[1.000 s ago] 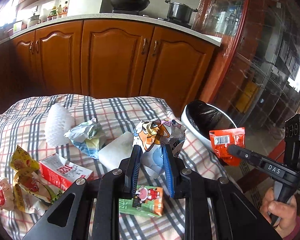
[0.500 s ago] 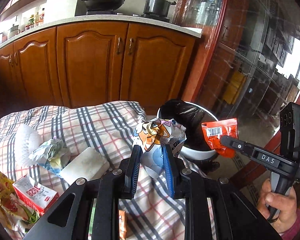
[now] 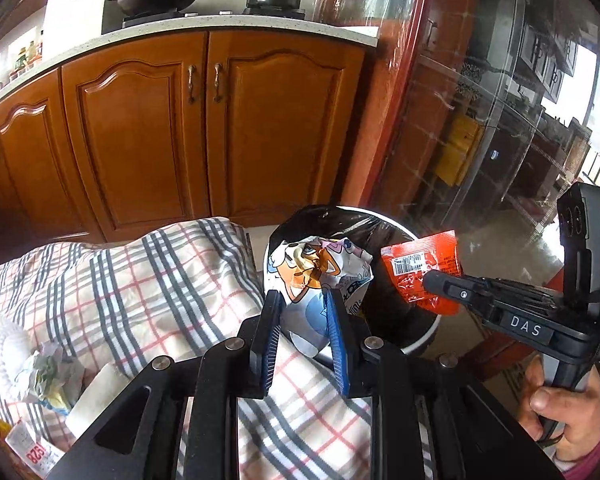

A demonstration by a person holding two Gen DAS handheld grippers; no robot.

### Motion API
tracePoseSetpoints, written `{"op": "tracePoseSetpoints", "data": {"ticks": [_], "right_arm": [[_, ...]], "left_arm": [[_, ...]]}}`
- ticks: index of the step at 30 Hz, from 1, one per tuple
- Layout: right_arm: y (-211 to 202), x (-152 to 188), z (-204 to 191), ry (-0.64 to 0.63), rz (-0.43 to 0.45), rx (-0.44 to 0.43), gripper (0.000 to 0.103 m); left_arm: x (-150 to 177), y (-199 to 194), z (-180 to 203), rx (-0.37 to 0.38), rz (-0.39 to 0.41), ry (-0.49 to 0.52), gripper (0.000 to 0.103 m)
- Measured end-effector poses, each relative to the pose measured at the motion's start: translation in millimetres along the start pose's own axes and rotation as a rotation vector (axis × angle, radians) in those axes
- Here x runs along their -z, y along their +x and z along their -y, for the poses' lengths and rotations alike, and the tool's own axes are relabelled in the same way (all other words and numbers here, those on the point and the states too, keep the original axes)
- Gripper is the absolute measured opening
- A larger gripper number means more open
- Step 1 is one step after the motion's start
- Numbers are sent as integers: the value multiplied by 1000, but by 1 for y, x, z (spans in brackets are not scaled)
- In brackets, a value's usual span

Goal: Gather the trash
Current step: 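Move both held wrappers over the bin and open both tools to release, then grasp the gold-labelled snack bag with the left tool while the right tool grasps the green milk carton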

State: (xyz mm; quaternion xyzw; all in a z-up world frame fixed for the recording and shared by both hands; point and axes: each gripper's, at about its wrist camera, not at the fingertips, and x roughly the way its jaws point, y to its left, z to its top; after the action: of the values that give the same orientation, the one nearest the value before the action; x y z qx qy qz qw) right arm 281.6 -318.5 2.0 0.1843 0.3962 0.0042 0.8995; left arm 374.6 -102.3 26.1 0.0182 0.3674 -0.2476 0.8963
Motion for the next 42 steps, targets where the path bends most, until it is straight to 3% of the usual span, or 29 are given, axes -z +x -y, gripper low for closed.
{"op": "tracePoseSetpoints", "data": {"ticks": [20,23,27,35,36,41,42], "right_arm": [[28,-23,21,-16,-81,37,12],[30,-25,24,-9,-83,29,17],[32,-25,28,14,-82,30,34],[15,-20,29,52,-30,-3,39],[12,-17,27,55,-20,-9,42],[-3,-2,17,80,36,-58,61],[-7,2,14,89,48,-70,68]], "left_arm": [[-30,80,22,5,-110,16,24],[-31,84,27,1,-114,39,31],[-27,74,29,-24,-93,62,47],[-5,43,7,-13,-47,-33,53],[0,38,4,-19,-40,-51,57],[33,6,-10,-38,2,-120,59],[38,-1,-13,-42,10,-131,60]]}}
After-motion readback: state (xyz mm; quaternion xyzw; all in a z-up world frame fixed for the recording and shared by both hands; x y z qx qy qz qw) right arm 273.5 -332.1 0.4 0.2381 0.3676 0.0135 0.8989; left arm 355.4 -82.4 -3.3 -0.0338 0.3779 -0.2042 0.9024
